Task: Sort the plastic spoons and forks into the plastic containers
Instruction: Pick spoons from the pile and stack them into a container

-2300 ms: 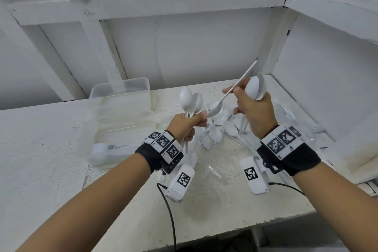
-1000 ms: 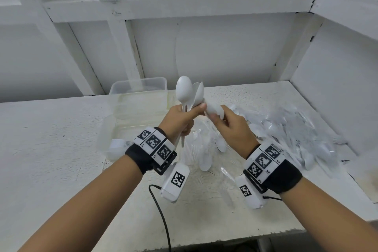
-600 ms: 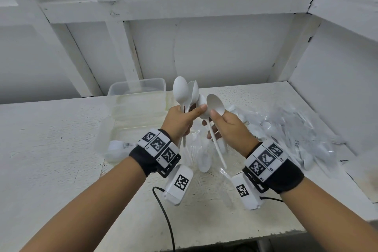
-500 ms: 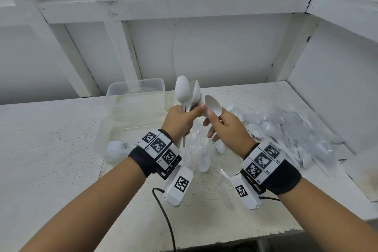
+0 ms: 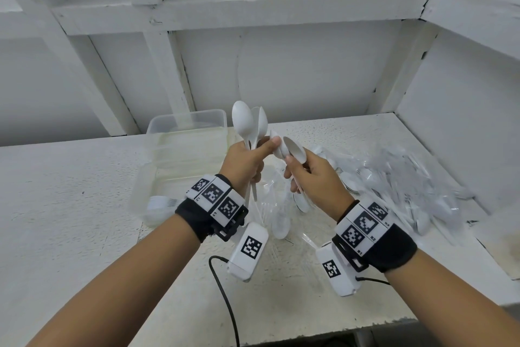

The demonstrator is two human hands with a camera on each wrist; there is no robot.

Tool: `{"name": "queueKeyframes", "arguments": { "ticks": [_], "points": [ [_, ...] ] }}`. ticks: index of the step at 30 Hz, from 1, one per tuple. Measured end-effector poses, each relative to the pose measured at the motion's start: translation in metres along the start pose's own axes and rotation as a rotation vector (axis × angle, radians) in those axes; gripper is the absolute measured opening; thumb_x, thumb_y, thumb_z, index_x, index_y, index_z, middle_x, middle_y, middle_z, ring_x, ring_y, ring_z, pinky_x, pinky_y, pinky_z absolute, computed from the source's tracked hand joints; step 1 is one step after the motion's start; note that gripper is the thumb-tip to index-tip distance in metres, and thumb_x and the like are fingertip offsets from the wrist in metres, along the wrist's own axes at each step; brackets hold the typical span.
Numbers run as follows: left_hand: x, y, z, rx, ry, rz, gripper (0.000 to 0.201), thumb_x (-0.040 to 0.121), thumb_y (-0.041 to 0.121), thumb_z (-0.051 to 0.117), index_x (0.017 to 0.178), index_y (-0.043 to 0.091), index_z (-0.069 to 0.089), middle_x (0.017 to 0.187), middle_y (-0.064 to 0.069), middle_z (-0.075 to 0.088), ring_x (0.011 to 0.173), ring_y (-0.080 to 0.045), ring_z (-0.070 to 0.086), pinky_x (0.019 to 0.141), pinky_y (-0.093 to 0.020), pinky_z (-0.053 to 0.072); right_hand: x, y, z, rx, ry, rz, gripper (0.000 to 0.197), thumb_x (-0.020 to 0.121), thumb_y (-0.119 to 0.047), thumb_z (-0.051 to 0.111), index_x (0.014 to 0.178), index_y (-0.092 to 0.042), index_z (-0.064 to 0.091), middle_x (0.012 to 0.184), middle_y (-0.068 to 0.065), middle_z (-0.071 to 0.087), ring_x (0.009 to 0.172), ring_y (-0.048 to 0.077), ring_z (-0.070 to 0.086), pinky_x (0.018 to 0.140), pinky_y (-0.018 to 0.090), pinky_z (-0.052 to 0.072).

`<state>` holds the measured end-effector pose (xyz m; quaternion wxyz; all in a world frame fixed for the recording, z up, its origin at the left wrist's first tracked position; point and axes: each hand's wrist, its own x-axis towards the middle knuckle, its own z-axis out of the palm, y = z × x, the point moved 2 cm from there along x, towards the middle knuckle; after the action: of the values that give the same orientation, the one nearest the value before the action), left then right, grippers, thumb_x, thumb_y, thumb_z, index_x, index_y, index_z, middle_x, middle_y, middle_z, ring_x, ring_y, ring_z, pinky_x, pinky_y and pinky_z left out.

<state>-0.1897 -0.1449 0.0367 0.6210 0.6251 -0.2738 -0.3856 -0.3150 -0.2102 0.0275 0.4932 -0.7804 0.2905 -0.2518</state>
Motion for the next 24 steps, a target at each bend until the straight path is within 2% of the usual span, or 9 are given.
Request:
{"name": "queueKeyframes", "arguments": {
  "ticks": [4,9,12,15,17,19,20,22,24],
  "points": [
    [-0.002,0.000,0.002,0.017,0.021,-0.011,0.018,0.084,0.027,0.067,0.078,0.014,0.056,0.055,-0.002,0.026,0.042,-0.010,0.021,0.042,-0.023,0.018,0.000,-0.004,0.001,0.059,-0.046,0.073,0.017,0.098,-0.030,0.040,0.102,-0.022,0.054,0.087,-0.003,0.061,0.061,0.007,0.059,0.062,0.026,0.049],
    [0.000,0.001,-0.001,0.064,0.048,0.000,0.019,0.085,0.025,0.067,0.076,0.012,0.056,0.051,-0.004,0.030,0.039,-0.011,0.019,0.044,-0.024,0.018,-0.002,-0.009,-0.006,-0.065,-0.092,0.110,0.039,0.099,-0.033,0.037,0.112,-0.005,0.060,0.103,0.014,0.065,0.093,0.024,0.062,0.083,0.034,0.048],
    [0.001,0.000,-0.005,0.044,0.032,0.013,0.018,0.085,0.027,0.065,0.074,0.013,0.064,0.079,-0.014,0.050,0.040,-0.009,0.021,0.041,-0.022,0.019,-0.001,-0.012,-0.015,0.026,0.090,0.008,0.031,0.100,-0.029,0.036,0.116,-0.018,0.060,0.098,0.001,0.066,0.083,0.020,0.062,0.075,0.032,0.051],
    [0.002,0.000,-0.008,0.045,0.019,0.009,0.018,0.085,0.027,0.065,0.070,0.017,0.068,0.089,-0.014,0.051,0.040,-0.008,0.021,0.041,-0.021,0.019,0.004,-0.011,-0.029,0.031,0.304,-0.040,0.023,0.099,-0.028,0.039,0.109,-0.016,0.056,0.066,-0.005,0.052,0.052,0.001,0.048,0.053,0.020,0.043],
    [0.002,0.000,-0.008,0.040,0.003,0.003,0.021,0.085,0.027,0.065,0.065,0.021,0.070,0.090,-0.014,0.051,0.039,-0.008,0.021,0.041,-0.021,0.019,0.008,-0.011,-0.030,-0.146,0.213,-0.058,0.032,0.095,-0.041,0.043,0.117,-0.019,0.051,0.071,0.002,0.056,0.059,0.007,0.053,0.057,0.026,0.047],
    [0.002,-0.001,-0.007,0.048,-0.008,-0.001,0.026,0.085,0.028,0.066,0.060,0.028,0.072,0.091,-0.012,0.050,0.040,-0.008,0.022,0.041,-0.021,0.020,0.008,-0.009,-0.026,-0.186,0.076,-0.037,0.044,0.094,-0.049,0.038,0.129,-0.023,0.046,0.092,0.001,0.063,0.081,0.013,0.059,0.071,0.032,0.053],
    [0.001,-0.001,-0.007,0.049,-0.007,-0.002,0.027,0.084,0.029,0.066,0.058,0.030,0.072,0.091,-0.012,0.050,0.040,-0.008,0.021,0.041,-0.021,0.020,0.009,-0.008,-0.023,-0.127,0.048,-0.021,0.043,0.096,-0.047,0.034,0.130,-0.023,0.045,0.093,-0.007,0.060,0.083,0.007,0.056,0.073,0.024,0.049],
    [0.002,-0.003,-0.006,0.043,0.007,-0.005,0.025,0.084,0.030,0.066,0.059,0.025,0.071,0.091,-0.011,0.048,0.039,-0.008,0.021,0.040,-0.020,0.019,0.011,-0.006,-0.019,-0.077,0.088,-0.032,0.035,0.100,-0.034,0.032,0.126,-0.018,0.050,0.082,-0.015,0.051,0.072,-0.001,0.047,0.064,0.010,0.038],
    [0.003,-0.004,-0.005,0.023,0.028,-0.018,0.018,0.083,0.029,0.067,0.068,0.019,0.065,0.090,-0.012,0.047,0.038,-0.008,0.020,0.040,-0.020,0.019,0.011,-0.005,-0.013,-0.134,0.139,-0.087,0.027,0.100,-0.025,0.039,0.116,-0.013,0.056,0.078,-0.010,0.051,0.067,0.002,0.046,0.059,0.010,0.037]
  ]
}}
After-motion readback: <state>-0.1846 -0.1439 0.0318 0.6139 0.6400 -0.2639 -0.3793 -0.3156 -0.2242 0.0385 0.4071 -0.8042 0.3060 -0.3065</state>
